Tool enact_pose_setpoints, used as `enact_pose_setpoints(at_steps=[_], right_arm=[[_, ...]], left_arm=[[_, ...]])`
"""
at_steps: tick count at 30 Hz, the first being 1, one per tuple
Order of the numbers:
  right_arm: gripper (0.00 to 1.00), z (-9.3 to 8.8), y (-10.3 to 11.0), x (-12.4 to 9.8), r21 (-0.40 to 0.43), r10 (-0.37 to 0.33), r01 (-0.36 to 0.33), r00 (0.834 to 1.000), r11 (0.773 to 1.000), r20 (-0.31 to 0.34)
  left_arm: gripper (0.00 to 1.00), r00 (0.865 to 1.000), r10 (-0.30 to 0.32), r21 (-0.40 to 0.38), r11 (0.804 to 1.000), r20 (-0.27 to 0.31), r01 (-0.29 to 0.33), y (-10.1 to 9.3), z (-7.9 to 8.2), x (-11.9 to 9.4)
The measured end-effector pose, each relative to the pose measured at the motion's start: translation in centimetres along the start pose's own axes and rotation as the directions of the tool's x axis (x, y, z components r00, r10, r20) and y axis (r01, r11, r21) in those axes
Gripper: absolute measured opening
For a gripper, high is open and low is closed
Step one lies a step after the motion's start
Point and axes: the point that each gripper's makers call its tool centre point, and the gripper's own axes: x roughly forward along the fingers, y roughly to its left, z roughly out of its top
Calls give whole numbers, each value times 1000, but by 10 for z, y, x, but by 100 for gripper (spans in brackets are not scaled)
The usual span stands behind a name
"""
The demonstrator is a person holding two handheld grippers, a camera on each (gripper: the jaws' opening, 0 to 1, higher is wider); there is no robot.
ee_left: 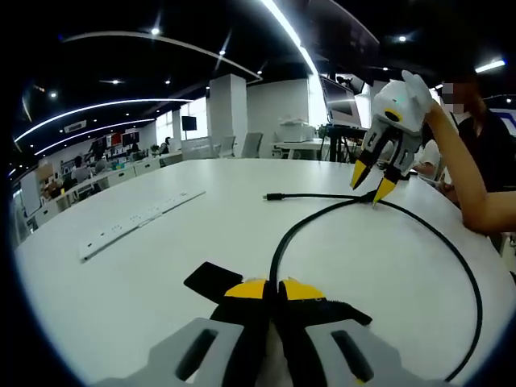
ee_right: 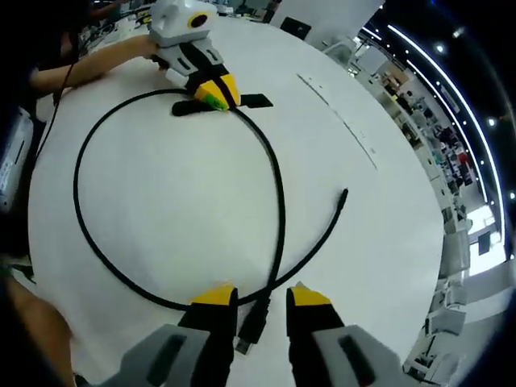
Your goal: Find the charging cable on the desk, coil it up and secure with Velcro.
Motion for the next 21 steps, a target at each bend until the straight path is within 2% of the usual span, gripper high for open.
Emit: enact_pose_setpoints(at_steps=[12, 21], right_arm=[[26, 1, 2, 7, 21, 26, -26, 1000, 999, 11], [23, 0, 2, 8, 110, 37, -40, 999, 993, 27]], left_arm=[[6, 1000, -2, 4, 1000, 2, 2, 1, 0, 0], [6, 1000, -2, 8, 1000, 5, 2, 0, 0, -1]])
